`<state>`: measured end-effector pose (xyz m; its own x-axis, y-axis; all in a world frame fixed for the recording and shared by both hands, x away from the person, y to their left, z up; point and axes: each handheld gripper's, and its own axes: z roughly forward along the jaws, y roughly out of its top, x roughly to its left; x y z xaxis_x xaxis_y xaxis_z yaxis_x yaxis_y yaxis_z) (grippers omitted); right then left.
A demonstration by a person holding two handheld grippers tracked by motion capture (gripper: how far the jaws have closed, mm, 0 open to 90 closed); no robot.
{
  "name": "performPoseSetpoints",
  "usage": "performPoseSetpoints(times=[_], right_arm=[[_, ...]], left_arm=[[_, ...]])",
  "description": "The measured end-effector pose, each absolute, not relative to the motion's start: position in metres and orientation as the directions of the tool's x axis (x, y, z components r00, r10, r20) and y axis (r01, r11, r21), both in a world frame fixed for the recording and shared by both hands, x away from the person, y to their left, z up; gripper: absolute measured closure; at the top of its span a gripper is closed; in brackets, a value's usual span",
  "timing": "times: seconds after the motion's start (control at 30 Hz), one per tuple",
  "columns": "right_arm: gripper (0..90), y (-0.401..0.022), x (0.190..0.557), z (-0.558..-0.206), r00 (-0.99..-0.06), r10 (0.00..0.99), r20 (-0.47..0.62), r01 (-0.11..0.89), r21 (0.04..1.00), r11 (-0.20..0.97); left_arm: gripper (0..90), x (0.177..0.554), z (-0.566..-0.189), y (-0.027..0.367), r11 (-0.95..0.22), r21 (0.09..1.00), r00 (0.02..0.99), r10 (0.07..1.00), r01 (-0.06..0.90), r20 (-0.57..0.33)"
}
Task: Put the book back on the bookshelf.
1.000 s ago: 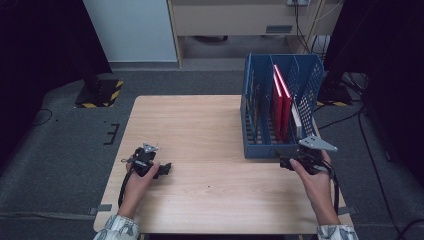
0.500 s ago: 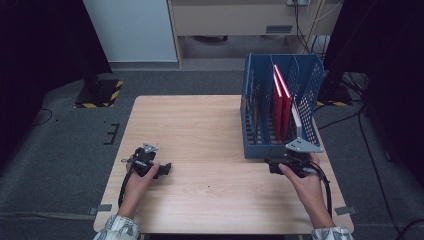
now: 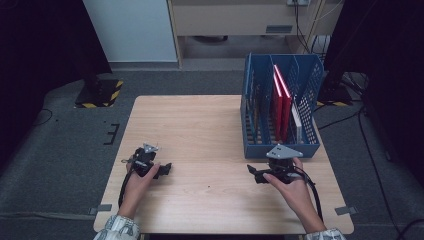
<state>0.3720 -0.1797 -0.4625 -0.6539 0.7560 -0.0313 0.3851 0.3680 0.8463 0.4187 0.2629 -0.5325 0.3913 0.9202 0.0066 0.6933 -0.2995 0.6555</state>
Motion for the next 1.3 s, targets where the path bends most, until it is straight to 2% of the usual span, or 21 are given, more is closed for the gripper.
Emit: performPoseSetpoints(times=[0.53,1.3], right_arm=[[5.7,-0.156,0.371,-0.480,-0.708,0.706,-0.019,0.426,0.786,0.448],[5.7,-0.121,0.366,-0.500,-0.785,0.620,-0.020,0.425,0.710,0.561]], left_arm=[[0.0,0.419,-0.533,0.263,-0.298,0.657,0.391,0.920,0.692,0.006],[0.0,0.419,-0.533,0.262,-0.297,0.660,0.392,0.920,0.690,0.005]])
